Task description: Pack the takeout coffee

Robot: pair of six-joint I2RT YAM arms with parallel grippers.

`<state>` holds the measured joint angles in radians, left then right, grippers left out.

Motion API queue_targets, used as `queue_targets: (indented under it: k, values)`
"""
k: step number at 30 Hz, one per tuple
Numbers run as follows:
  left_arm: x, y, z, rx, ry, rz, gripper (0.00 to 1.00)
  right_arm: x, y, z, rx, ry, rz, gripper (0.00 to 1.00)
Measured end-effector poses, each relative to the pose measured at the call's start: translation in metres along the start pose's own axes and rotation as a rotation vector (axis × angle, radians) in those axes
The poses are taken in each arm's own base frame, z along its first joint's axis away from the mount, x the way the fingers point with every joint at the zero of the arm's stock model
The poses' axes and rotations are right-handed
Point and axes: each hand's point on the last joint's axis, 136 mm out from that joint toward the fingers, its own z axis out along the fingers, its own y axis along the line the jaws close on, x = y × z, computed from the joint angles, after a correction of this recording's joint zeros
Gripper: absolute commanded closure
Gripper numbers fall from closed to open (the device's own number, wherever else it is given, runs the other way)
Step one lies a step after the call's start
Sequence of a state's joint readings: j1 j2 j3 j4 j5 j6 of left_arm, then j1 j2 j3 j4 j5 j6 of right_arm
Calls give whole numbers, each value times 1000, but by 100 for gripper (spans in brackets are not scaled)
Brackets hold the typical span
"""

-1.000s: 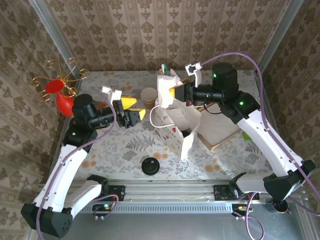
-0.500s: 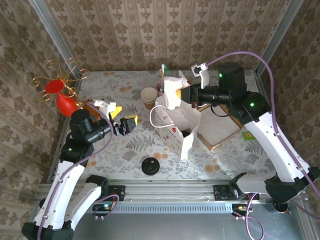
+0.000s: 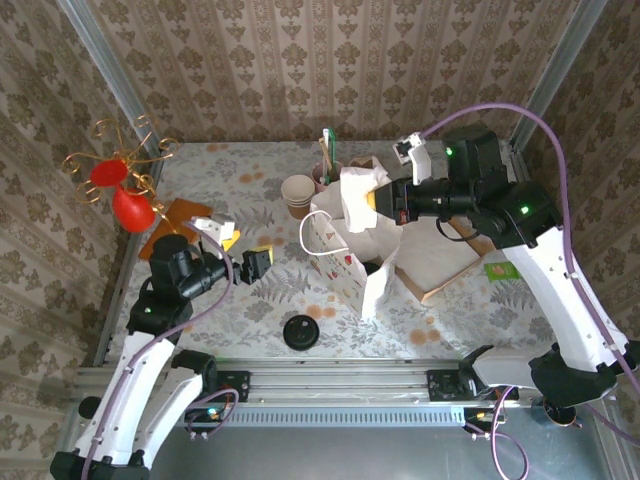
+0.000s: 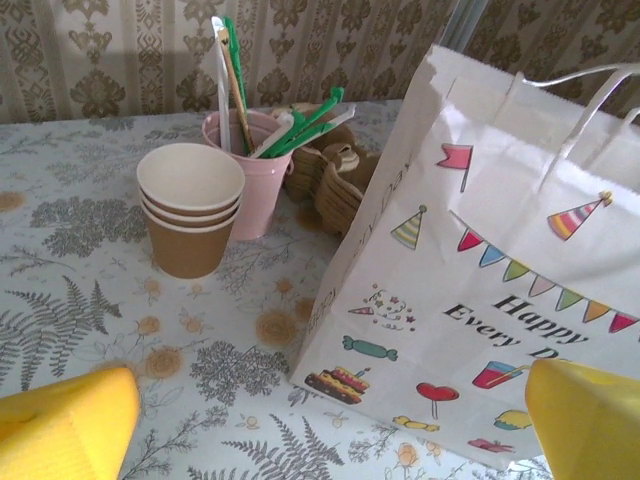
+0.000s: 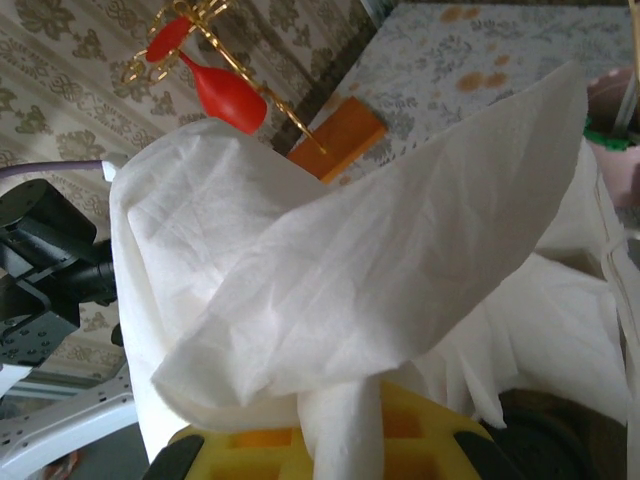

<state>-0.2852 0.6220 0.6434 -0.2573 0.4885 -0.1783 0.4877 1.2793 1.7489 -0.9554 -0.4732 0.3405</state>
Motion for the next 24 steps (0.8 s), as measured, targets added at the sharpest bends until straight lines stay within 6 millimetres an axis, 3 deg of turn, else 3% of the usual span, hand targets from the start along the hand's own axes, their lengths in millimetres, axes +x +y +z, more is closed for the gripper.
queue_targets:
  k: [11,24]
  values:
    - [15,3,2,-4,21,12,0,19,-3,10,27,127,72,100]
    - [15,3,2,-4,21,26,0,38,-23,48,73,291,149,100]
